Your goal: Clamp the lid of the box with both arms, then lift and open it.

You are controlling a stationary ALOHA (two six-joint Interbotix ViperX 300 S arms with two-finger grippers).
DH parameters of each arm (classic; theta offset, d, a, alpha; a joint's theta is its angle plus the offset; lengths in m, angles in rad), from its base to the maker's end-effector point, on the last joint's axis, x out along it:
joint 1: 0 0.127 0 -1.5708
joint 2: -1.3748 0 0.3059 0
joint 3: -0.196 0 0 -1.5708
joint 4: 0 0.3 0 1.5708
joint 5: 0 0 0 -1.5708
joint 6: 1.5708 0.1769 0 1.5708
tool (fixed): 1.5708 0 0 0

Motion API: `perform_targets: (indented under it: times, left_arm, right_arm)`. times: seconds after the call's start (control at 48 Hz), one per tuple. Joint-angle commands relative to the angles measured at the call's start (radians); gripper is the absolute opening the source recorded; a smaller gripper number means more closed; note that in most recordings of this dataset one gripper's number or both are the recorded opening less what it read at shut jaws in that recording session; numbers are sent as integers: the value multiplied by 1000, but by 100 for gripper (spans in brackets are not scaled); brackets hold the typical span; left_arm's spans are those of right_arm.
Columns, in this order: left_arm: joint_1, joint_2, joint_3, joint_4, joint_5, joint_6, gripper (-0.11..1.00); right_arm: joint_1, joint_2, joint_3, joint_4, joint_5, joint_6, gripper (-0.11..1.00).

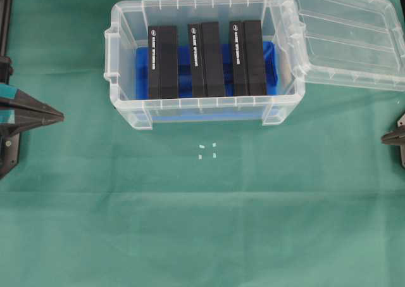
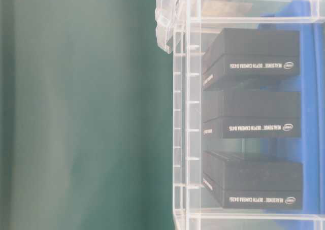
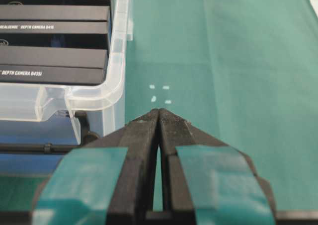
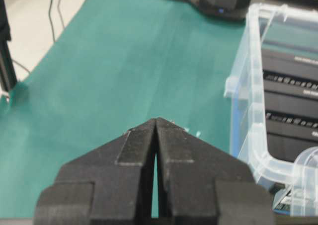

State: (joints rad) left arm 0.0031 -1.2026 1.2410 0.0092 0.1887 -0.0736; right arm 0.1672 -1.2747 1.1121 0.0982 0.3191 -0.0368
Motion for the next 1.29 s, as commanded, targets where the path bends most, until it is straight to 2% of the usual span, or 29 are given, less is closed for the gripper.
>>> perform_targets:
  times: [0.0, 0.166, 0.479, 0.749, 1.27]
  left_arm:
    - [8, 6, 2, 2, -20, 0, 1]
    - [17, 6, 17, 0, -66, -3, 1]
    - [15, 3, 15, 0, -83, -5, 1]
    - [17, 12, 20, 0, -101, -5, 1]
    - [15, 12, 20, 0, -117, -5, 1]
  right_arm:
    - [-3, -3, -9, -2, -5, 0, 0]
    - [-8, -20, 12, -3, -17, 0, 0]
    - [-44, -46, 75, -3, -94, 0, 0]
    - [-75, -58, 83, -3, -89, 3, 0]
    - [-77, -107, 144, -2, -86, 5, 0]
